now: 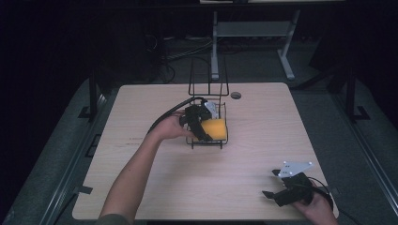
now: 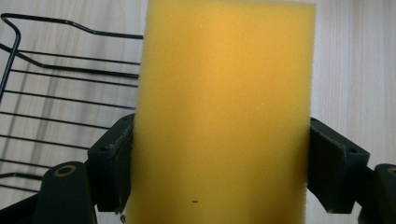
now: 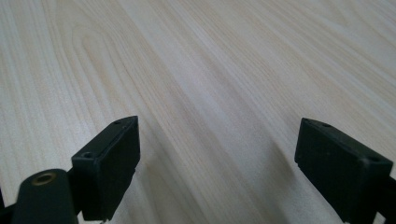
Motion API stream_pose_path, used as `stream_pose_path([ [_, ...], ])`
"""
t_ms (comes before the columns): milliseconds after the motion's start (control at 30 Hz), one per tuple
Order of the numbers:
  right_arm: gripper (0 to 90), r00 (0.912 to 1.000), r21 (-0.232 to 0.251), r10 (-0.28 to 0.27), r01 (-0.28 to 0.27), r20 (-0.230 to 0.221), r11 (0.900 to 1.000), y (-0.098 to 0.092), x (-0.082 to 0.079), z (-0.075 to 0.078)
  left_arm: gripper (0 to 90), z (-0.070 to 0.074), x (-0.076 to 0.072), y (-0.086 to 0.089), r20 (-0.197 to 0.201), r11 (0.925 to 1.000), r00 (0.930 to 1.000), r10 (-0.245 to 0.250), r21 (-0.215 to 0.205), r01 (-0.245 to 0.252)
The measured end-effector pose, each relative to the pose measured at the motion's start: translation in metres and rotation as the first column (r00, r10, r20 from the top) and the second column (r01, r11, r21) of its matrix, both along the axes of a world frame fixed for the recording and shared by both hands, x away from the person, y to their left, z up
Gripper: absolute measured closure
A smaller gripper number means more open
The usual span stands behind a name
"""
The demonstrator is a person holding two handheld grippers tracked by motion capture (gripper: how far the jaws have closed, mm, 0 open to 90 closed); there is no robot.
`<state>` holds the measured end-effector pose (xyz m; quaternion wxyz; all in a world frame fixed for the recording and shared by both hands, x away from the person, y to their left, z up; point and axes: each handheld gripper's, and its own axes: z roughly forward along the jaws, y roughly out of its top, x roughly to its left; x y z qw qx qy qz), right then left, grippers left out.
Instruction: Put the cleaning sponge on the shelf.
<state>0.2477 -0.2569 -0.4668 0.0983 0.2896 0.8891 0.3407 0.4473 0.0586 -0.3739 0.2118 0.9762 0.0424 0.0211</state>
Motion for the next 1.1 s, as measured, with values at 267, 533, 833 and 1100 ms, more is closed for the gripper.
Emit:
stream_pose_path([
  [267,13.9,1.0,-0.006,0.003,-0.003,0.001,1.0,-0.001,0.001,-0.001,21.0,-0.009,0.012,0.0,-0.011,0.9997,0.9997,0.024,-0.005,-0.024],
  [533,13.8,1.0,-0.001,0.0,0.0,-0.007,1.0,-0.001,0.001,-0.001,21.0,-0.015,0.021,0.001,-0.028,0.9991,0.9987,0.042,-0.005,-0.042],
  [833,13.8,1.0,-0.006,0.003,-0.003,-0.002,1.0,-0.003,0.002,-0.002,20.9,-0.021,0.027,0.003,-0.04,0.9984,0.9976,0.056,-0.001,-0.056],
  [1100,13.8,1.0,-0.009,-0.002,0.002,-0.004,1.0,-0.003,0.002,-0.002,20.8,-0.026,0.03,0.005,-0.052,0.9977,0.9964,0.068,0.0,-0.068],
])
